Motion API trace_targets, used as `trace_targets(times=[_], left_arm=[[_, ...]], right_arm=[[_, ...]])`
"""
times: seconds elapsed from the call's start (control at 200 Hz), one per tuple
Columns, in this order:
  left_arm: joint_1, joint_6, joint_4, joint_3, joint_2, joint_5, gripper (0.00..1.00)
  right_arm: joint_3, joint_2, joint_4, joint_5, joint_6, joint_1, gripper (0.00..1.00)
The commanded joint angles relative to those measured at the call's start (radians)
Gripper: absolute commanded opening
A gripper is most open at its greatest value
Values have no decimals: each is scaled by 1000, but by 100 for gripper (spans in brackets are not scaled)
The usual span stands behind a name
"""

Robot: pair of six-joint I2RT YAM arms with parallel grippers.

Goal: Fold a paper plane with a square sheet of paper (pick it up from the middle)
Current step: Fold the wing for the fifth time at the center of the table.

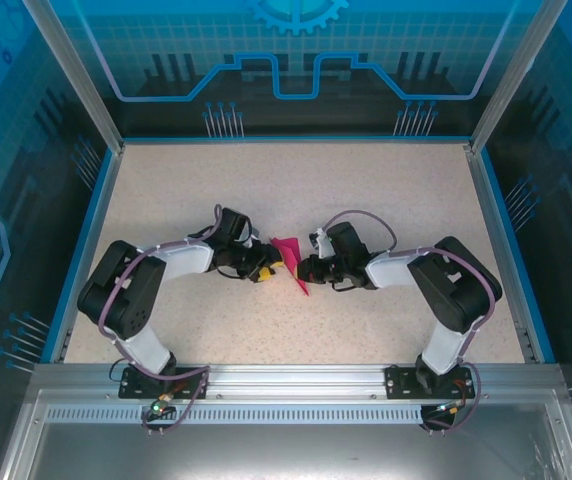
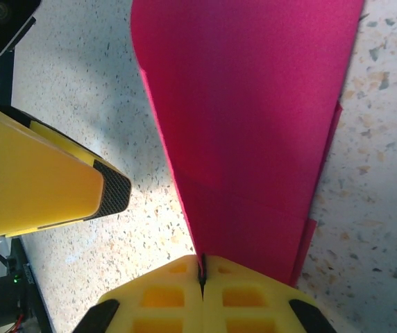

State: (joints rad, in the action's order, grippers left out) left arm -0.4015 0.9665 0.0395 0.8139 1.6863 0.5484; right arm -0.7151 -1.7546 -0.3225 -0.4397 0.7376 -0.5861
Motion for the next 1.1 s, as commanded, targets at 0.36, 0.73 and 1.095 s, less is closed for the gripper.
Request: trace_targets(times=[0.36, 0.73, 1.095], left_arm=[[-21, -9, -82, 14, 42, 28, 36], [-29, 48, -255, -14, 101, 79, 29], [-29, 65, -308, -3, 156, 99, 25]], right_arm=[[-6, -15, 5, -83, 39, 26, 1], [15, -42, -20, -107, 43, 29, 2], [9, -66, 21, -97, 10, 31, 8]])
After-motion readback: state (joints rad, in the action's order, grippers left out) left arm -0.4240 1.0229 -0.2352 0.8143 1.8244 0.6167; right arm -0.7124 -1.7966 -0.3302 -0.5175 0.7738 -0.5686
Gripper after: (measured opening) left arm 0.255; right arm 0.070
